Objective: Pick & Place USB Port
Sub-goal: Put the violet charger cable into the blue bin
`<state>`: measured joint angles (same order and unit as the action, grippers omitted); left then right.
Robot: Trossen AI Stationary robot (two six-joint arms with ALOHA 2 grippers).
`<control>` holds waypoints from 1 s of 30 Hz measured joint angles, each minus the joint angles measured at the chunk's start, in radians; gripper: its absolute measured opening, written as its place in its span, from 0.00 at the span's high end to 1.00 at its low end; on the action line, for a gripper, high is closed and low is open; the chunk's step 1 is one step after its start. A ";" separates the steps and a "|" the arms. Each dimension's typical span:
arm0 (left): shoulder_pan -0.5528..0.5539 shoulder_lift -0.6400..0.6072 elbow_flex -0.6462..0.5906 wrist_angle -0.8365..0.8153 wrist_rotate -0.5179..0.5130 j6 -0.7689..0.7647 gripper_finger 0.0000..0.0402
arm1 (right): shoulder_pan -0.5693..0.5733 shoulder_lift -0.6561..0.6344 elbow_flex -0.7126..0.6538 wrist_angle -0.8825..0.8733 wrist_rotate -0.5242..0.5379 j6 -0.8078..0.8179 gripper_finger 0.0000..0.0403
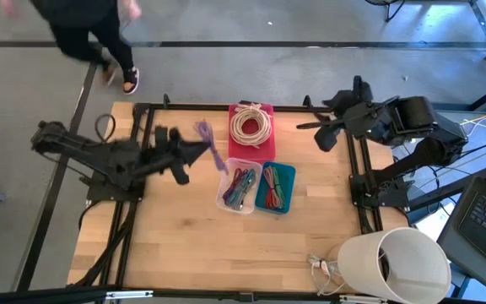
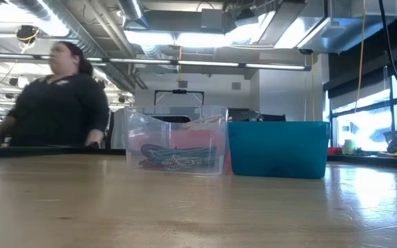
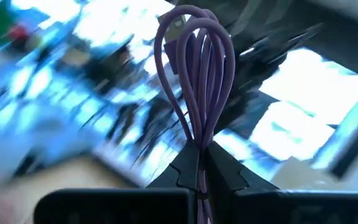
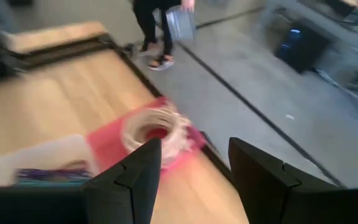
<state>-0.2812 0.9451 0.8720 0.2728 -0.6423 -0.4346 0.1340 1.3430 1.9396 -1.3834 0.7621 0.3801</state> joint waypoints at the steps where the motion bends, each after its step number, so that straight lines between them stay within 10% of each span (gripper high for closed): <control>1: 0.050 0.001 0.000 0.056 0.087 0.046 0.99 | 0.000 0.004 0.000 0.032 -0.023 -0.016 0.53; 16: 0.497 0.284 0.202 0.155 0.805 0.015 0.99 | 0.000 0.092 0.000 0.402 -0.288 -0.181 0.53; 30: 0.553 0.552 0.485 0.109 1.050 0.033 0.99 | 0.000 0.143 0.000 0.432 -0.295 -0.181 0.53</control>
<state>0.2722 1.4968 1.3571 0.3814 0.4075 -0.4011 0.1340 1.4857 1.9396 -0.9511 0.4671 0.1990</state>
